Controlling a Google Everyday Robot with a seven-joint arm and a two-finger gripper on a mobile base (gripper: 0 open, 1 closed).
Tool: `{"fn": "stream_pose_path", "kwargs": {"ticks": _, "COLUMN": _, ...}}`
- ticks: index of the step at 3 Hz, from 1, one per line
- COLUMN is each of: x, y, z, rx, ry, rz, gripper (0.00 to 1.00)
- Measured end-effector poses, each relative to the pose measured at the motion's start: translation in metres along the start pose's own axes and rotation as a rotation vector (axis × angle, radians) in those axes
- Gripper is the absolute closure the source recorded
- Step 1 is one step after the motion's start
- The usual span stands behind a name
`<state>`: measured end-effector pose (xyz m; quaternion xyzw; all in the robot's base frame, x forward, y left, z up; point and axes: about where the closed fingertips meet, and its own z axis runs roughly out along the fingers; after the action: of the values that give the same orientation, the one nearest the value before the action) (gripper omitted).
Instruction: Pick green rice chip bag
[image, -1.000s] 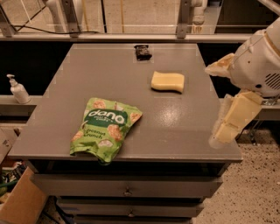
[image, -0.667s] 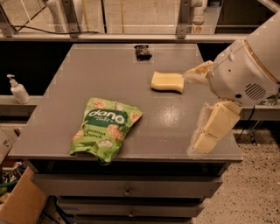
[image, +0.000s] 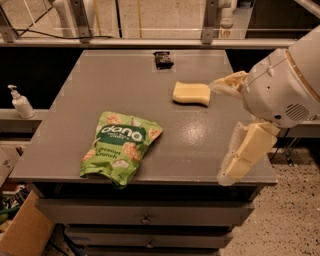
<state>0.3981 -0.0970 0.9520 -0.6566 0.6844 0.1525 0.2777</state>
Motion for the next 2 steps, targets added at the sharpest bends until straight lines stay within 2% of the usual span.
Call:
{"fn": "stream_pose_path", "kwargs": {"ticks": 1, "x": -0.007, "y": 0.003, "z": 0.025, "rx": 0.045, "ry": -0.062, "rz": -0.104, "gripper": 0.0}}
{"fn": "stream_pose_path", "kwargs": {"ticks": 2, "x": -0.019, "y": 0.002, "z": 0.059, "rx": 0.076, "ry": -0.108, "rz": -0.168, "gripper": 0.0}}
